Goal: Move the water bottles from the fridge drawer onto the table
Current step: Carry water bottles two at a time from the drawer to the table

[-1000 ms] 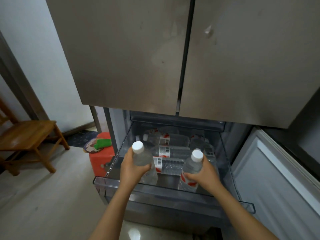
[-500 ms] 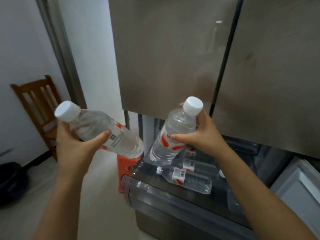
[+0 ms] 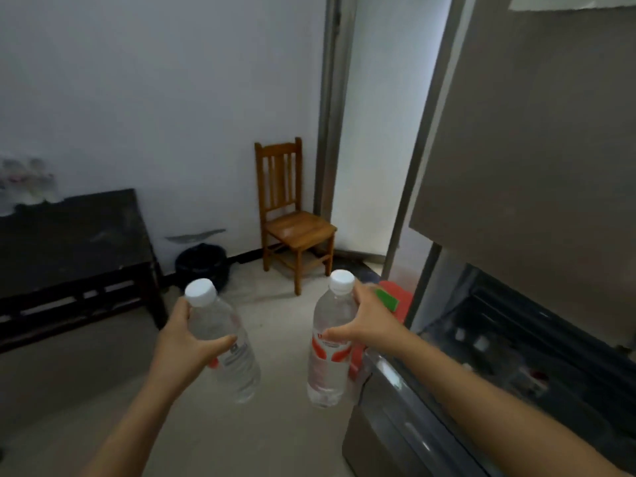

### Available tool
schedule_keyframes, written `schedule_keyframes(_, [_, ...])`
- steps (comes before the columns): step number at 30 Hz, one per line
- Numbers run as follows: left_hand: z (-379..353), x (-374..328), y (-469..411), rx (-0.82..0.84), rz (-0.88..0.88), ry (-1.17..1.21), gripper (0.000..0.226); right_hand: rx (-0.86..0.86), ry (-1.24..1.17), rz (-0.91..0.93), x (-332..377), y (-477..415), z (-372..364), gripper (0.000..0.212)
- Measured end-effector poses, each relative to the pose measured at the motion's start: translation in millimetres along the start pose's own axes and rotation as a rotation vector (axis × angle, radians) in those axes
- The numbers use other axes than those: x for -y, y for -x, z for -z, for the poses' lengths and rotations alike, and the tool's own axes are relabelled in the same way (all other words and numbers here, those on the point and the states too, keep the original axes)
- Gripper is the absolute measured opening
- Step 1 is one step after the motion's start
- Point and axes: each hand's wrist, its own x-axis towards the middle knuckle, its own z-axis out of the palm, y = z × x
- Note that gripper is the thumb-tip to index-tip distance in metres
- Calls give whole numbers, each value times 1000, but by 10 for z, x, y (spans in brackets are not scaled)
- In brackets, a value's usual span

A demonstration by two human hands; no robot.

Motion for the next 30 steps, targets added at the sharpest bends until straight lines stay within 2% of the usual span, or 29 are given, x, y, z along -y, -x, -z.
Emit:
schedule_keyframes(3, [119,248,139,-84,85,5,59,78,120,3,-148,-161,-208,74])
schedule_keyframes(14, [562,487,1148,-424,259,-19,68,325,229,150,-178,-193,-569,68])
schedule_keyframes(16, [698,468,1376,-458,292,-34,72,371,232,168,-92,-171,-685,68])
schedule_keyframes(19, [955,421,1635,-522,298,-65,63,411,241,214,57,-148,-915,69])
schedule_keyframes(23, [1348,402,1956,-629,296,-82,65,461,240,280,319,-87,-1263,79])
schedule_keyframes(30, [2351,603,2574,-779,326,-118,86,570,226,387,909,158,-2124,76])
